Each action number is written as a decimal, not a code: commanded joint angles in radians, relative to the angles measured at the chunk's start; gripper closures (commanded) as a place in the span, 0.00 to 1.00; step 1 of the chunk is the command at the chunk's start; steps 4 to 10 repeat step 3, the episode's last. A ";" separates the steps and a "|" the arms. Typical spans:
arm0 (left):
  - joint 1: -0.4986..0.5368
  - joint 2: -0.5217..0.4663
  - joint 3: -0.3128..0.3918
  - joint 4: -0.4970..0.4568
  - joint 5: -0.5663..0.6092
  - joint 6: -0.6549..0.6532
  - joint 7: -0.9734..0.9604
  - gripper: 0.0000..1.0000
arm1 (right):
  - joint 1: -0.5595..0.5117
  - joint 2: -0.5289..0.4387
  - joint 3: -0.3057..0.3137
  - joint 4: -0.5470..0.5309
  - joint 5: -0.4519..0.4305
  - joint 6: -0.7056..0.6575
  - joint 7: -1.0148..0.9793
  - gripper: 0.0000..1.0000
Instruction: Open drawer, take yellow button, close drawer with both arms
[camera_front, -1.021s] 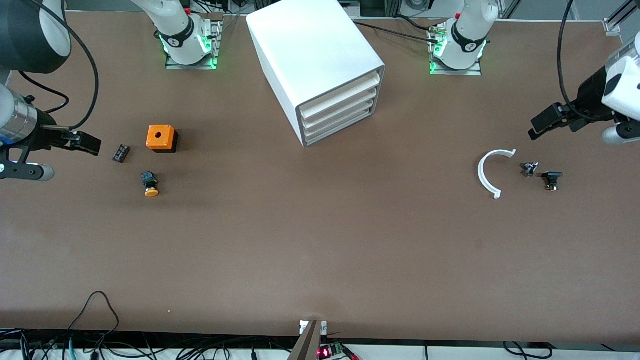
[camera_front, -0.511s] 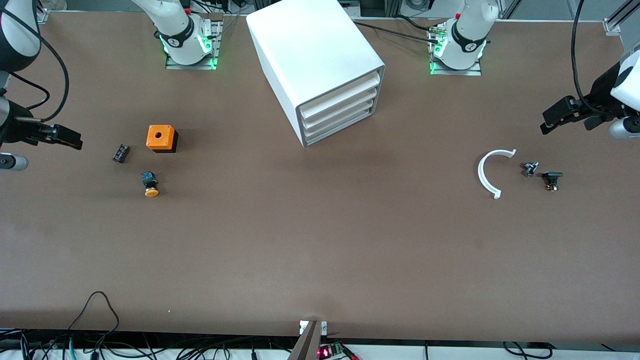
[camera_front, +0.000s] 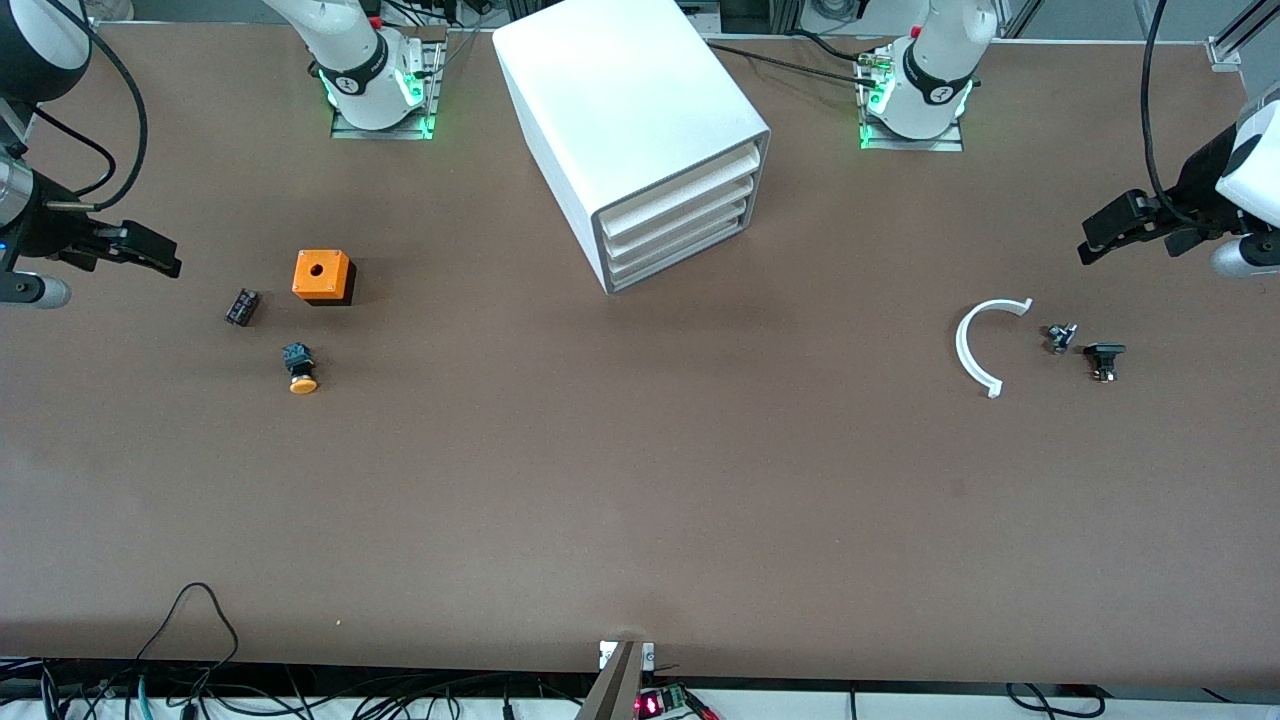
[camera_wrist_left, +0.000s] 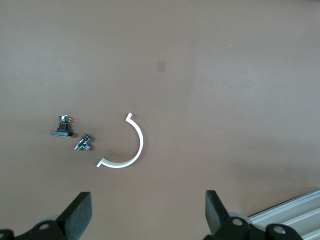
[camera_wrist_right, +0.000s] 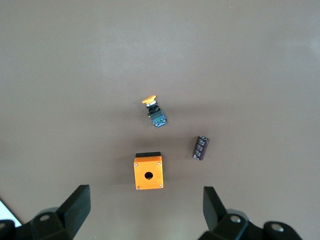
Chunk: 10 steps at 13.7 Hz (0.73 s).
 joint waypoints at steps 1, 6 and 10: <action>-0.003 0.003 0.001 0.017 0.023 -0.015 0.023 0.00 | -0.002 -0.020 -0.027 -0.035 0.022 0.039 -0.020 0.00; -0.002 0.003 0.000 0.019 0.021 -0.015 0.023 0.00 | -0.002 -0.023 -0.027 -0.035 0.022 0.040 -0.020 0.00; -0.002 0.003 0.000 0.019 0.021 -0.015 0.023 0.00 | -0.002 -0.023 -0.027 -0.035 0.022 0.040 -0.020 0.00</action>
